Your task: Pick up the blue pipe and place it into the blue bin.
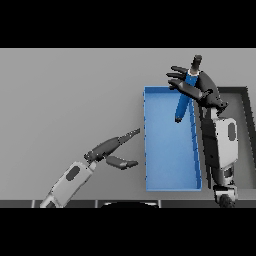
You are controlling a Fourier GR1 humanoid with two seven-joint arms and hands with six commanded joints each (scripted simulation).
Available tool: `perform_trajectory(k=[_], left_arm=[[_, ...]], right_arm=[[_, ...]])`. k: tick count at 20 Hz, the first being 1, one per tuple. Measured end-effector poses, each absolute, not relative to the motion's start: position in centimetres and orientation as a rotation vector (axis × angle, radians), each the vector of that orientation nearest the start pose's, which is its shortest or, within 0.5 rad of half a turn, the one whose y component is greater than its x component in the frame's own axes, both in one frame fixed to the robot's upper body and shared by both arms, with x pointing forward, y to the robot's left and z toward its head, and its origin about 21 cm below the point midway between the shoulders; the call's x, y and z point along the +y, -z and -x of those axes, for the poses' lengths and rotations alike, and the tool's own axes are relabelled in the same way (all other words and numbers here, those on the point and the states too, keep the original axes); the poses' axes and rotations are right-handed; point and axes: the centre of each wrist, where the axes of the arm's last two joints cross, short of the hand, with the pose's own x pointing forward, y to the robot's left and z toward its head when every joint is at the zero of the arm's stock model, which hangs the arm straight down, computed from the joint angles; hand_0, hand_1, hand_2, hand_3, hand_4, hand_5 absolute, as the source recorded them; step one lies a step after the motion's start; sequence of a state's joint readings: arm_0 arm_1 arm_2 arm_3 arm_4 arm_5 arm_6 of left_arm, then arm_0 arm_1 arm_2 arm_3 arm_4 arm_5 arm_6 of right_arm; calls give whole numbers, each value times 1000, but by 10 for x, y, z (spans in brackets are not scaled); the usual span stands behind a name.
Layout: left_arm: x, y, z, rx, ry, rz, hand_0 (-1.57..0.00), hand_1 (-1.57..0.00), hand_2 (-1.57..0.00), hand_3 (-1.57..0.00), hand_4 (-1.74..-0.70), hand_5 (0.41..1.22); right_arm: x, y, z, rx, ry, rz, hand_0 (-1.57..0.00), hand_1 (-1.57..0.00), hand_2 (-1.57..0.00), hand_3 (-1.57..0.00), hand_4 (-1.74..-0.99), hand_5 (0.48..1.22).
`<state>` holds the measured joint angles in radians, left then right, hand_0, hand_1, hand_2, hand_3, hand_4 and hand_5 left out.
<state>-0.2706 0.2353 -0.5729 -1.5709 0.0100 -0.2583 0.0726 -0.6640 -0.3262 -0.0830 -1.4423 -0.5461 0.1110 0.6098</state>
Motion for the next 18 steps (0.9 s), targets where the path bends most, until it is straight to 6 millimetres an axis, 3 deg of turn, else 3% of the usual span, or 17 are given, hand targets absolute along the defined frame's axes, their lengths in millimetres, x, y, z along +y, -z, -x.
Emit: perform_trajectory(k=[3, 7, 8, 9, 11, 13, 14, 18], left_arm=[[124, -39, -261, -1525, 985, 437, 1, 1, 1, 1, -881, 463], [122, -37, -256, -1528, 978, 442, 1, 1, 1, 1, -884, 460], [125, -39, -257, -1525, 974, 430, 1, 1, 1, 1, -885, 457], [123, -40, -257, -1524, 971, 439, 1, 1, 1, 1, -886, 455], [124, -40, -257, -1515, 977, 424, 1, 1, 1, 1, -885, 454], [122, -41, -255, -1510, 984, 430, 1, 1, 1, 1, -886, 454], [124, -42, -257, -1513, 976, 424, 1, 1, 1, 1, -888, 453], [124, -43, -257, -1500, 974, 433, 1, 1, 1, 1, -895, 453]], right_arm=[[-254, -155, -362, -1308, -174, -319, -1571, -1571, -1571, -1571, -1741, 1122], [-259, -117, -351, -1134, -191, -261, -1571, -1571, -1571, -1571, -1591, 1114], [-259, -107, -347, -1087, -206, -245, -1571, -1571, -1571, -1330, -1599, 1110], [-257, -97, -345, -1033, -213, -234, -1563, -1459, -1393, -1122, -1547, 1133], [-254, -83, -345, -928, -192, -212, -1045, -933, -891, -718, -1455, 1164], [-254, -80, -348, -830, -177, -192, -668, -597, -570, -459, -1338, 1157], [-255, -78, -346, -802, -189, -195, -534, -477, -456, -367, -1285, 1141], [-247, -76, -344, -769, -351, -133, -218, -195, -186, -150, -1165, 924]])
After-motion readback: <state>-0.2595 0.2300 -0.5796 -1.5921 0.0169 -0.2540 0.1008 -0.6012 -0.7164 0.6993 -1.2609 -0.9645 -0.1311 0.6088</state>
